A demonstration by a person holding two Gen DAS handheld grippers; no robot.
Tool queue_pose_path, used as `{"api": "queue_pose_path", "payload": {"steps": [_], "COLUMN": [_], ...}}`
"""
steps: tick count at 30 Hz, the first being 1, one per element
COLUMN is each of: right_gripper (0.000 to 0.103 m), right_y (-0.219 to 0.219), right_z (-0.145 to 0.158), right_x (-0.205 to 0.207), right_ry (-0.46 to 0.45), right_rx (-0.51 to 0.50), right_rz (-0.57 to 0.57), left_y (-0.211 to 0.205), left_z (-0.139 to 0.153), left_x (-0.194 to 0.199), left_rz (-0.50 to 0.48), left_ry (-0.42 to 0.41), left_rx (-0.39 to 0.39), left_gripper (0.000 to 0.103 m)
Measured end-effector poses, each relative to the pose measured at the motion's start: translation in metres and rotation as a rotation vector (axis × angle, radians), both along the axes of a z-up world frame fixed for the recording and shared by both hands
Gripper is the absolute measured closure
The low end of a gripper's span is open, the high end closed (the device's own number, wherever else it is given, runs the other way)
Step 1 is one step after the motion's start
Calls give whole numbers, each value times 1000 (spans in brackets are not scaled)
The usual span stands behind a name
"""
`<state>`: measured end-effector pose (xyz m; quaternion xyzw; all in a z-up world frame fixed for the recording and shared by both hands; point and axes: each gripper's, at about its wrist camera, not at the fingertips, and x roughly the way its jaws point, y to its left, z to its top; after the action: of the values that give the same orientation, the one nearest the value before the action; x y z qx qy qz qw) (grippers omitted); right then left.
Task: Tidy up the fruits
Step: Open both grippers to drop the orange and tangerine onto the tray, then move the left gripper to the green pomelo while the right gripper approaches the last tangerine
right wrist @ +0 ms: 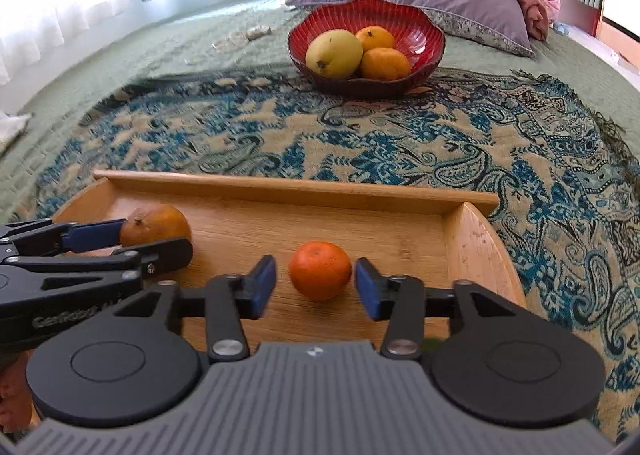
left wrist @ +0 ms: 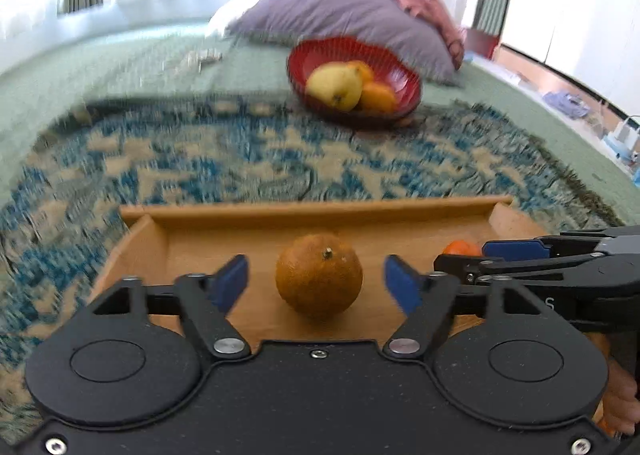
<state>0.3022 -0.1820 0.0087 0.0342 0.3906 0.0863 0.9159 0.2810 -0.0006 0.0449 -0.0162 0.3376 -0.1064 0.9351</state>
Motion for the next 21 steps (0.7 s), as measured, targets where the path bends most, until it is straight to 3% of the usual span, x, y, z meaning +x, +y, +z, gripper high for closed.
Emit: {"api": "queue_pose_path", "payload": {"steps": [11, 21], "right_gripper": [20, 12], "right_y": [-15, -31], "right_z": [36, 35], "right_x": [-70, -161], "right_ry": [-189, -328], "right_rx": [-41, -75], "right_rz": [55, 69], "left_y": [6, 8], "left_z": [41, 22], "left_x": [-94, -189], "left_rz": [-67, -68], "left_ry": [-145, -191], "left_rx": [4, 13], "left_gripper": [10, 5]}}
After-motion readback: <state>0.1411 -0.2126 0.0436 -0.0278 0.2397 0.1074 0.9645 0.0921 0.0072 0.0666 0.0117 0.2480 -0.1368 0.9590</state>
